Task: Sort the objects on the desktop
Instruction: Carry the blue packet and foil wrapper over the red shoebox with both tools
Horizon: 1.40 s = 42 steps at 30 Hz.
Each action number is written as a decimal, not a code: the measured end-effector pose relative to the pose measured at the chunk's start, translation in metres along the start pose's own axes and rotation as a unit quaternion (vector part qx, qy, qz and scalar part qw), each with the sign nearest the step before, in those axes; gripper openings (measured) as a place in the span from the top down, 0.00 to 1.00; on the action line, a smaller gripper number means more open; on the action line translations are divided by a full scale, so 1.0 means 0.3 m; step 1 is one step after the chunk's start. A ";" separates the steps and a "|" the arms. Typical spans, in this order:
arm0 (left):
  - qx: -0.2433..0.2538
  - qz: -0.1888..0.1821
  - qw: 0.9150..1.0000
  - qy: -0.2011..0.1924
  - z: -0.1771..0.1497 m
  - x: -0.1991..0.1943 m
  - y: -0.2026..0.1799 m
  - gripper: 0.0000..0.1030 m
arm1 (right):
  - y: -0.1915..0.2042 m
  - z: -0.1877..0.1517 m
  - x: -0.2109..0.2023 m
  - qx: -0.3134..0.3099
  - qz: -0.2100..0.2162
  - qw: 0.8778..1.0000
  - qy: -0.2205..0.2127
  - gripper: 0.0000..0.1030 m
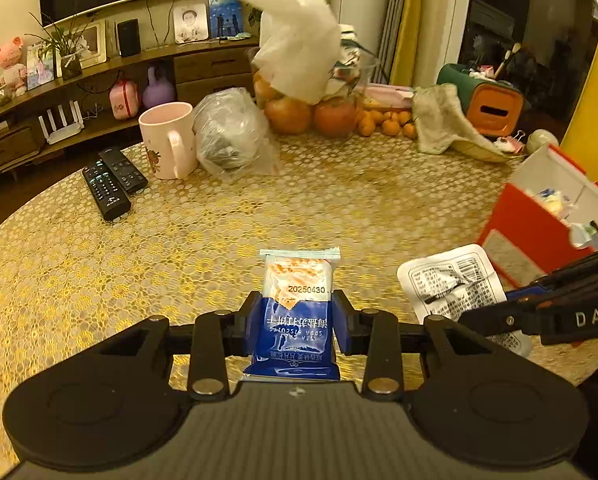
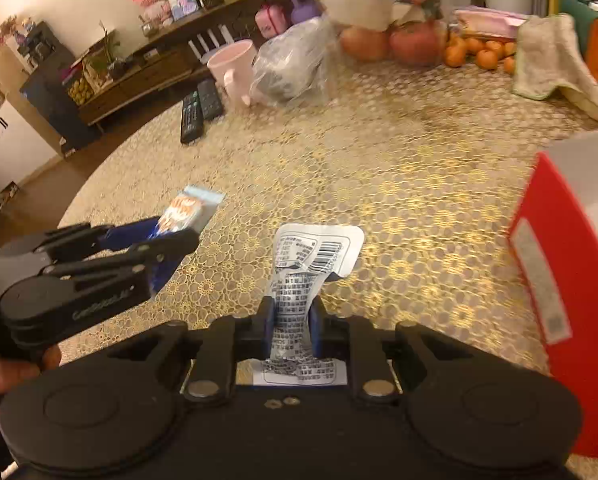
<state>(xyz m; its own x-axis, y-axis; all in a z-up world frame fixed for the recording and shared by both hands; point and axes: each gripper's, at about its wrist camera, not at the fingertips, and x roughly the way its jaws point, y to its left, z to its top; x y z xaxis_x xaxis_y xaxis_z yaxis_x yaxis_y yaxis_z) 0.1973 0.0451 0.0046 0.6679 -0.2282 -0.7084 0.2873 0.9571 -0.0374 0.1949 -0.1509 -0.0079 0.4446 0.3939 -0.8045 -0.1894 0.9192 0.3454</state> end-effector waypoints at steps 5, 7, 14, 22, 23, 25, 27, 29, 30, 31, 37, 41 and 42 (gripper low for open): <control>0.009 -0.007 1.000 -0.002 -0.001 -0.073 -0.111 0.66 | -0.053 -0.027 -0.108 0.006 0.003 1.000 -0.019 0.84; 0.009 -0.013 1.000 -0.006 -0.002 -0.102 -0.158 0.66 | -0.075 -0.039 -0.158 0.007 0.008 1.000 -0.030 0.84; 0.020 -0.035 0.999 -0.016 0.008 -0.166 -0.337 0.66 | -0.171 -0.079 -0.315 0.012 0.006 0.998 -0.061 0.84; 0.051 -0.065 0.996 -0.028 0.051 -0.186 -0.549 0.66 | -0.326 -0.108 -0.458 0.036 -0.011 0.995 -0.090 0.84; 0.055 -0.069 0.996 -0.028 0.057 -0.184 -0.573 0.66 | -0.342 -0.110 -0.470 0.038 -0.013 0.995 -0.094 0.84; 0.061 -0.073 0.995 -0.031 0.067 -0.177 -0.618 0.66 | -0.382 -0.112 -0.496 0.043 -0.018 0.994 -0.100 0.84; 0.063 -0.080 0.994 -0.031 0.079 -0.167 -0.662 0.66 | -0.426 -0.115 -0.519 0.049 -0.024 0.993 -0.106 0.84; 0.067 -0.087 0.994 -0.031 0.090 -0.156 -0.703 0.66 | -0.470 -0.116 -0.536 0.058 -0.030 0.992 -0.110 0.84; 0.071 -0.089 0.993 -0.030 0.097 -0.150 -0.725 0.66 | -0.493 -0.117 -0.546 0.061 -0.032 0.991 -0.113 0.84; 0.075 -0.091 0.993 -0.030 0.103 -0.144 -0.747 0.66 | -0.513 -0.117 -0.556 0.064 -0.034 0.990 -0.117 0.85; 0.094 -0.103 0.990 -0.026 0.152 -0.079 -0.866 0.66 | -0.658 -0.106 -0.615 0.086 -0.057 0.985 -0.139 0.85; 0.111 -0.106 0.988 -0.021 0.177 -0.020 -0.935 0.66 | -0.760 -0.094 -0.628 0.109 -0.076 0.981 -0.143 0.85; 0.114 -0.105 0.988 -0.019 0.183 -0.001 -0.950 0.66 | -0.782 -0.094 -0.628 0.113 -0.080 0.980 -0.143 0.85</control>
<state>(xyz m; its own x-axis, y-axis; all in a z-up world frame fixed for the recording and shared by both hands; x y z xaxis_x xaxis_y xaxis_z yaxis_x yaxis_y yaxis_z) 0.1531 -0.2376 0.0542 0.6007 -0.4283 -0.6750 0.5667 0.8237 -0.0183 0.1308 -0.4407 0.0490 0.6865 0.1988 -0.6994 0.0868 0.9326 0.3504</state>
